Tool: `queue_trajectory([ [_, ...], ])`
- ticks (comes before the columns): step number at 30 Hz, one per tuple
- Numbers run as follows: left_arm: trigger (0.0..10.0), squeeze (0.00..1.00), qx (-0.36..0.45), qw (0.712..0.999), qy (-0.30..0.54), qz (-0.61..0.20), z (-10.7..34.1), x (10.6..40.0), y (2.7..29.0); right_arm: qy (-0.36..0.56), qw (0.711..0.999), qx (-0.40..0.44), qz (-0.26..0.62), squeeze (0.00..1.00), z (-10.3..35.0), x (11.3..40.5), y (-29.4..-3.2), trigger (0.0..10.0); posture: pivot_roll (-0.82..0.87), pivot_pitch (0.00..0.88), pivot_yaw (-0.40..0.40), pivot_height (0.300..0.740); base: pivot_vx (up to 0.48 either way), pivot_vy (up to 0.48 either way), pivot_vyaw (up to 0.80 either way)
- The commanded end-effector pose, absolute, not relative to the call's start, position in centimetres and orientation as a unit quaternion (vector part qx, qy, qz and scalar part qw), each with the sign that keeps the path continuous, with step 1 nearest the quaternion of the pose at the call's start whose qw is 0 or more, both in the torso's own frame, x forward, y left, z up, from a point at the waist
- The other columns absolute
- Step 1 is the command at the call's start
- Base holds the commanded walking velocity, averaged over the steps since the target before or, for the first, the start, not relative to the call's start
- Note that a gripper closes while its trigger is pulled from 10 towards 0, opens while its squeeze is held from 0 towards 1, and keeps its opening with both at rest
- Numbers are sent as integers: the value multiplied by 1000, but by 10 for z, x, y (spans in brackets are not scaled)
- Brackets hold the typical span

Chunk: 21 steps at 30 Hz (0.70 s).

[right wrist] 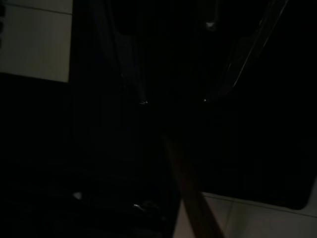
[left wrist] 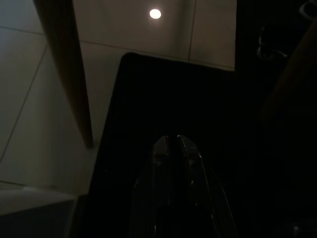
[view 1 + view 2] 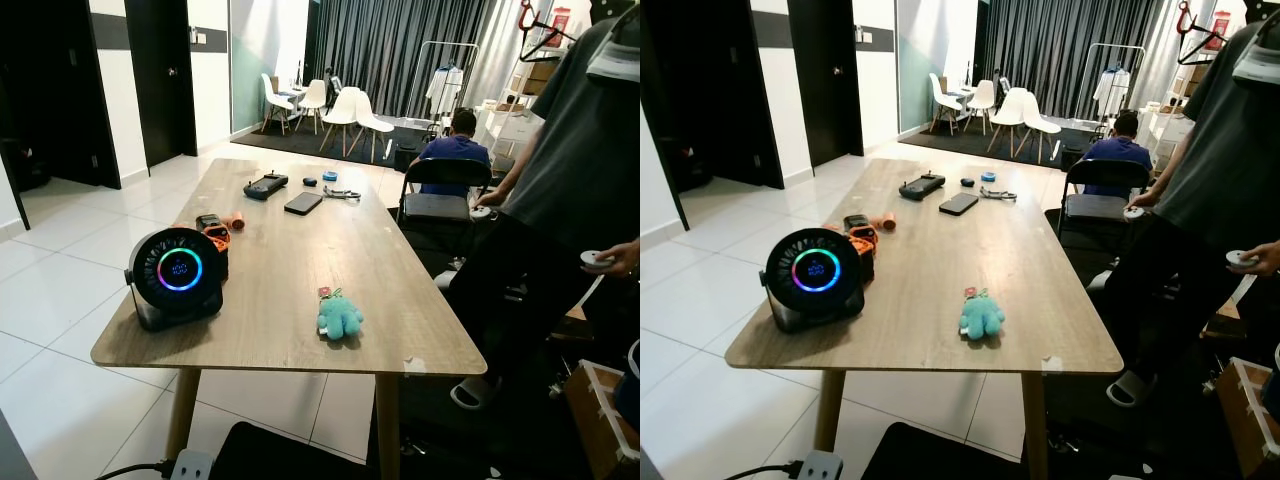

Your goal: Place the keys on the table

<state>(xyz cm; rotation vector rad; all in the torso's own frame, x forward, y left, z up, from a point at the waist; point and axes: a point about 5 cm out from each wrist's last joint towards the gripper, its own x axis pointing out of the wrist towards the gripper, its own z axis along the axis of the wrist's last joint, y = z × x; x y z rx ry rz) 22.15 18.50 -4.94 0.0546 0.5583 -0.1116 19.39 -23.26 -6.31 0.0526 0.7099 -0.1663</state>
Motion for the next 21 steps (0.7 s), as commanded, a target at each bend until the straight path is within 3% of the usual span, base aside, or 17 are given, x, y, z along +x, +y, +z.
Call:
queue_trajectory([
  [1,10000,0,27,962,268,-52,-49,220,185,354,932,21,-74,0,-64,193,-232,10000,62,19,-93,740,0,0,0],
  [21,10000,0,33,962,261,-75,-45,227,183,383,921,32,-61,0,-77,176,-217,10000,56,14,-30,740,0,0,0],
])
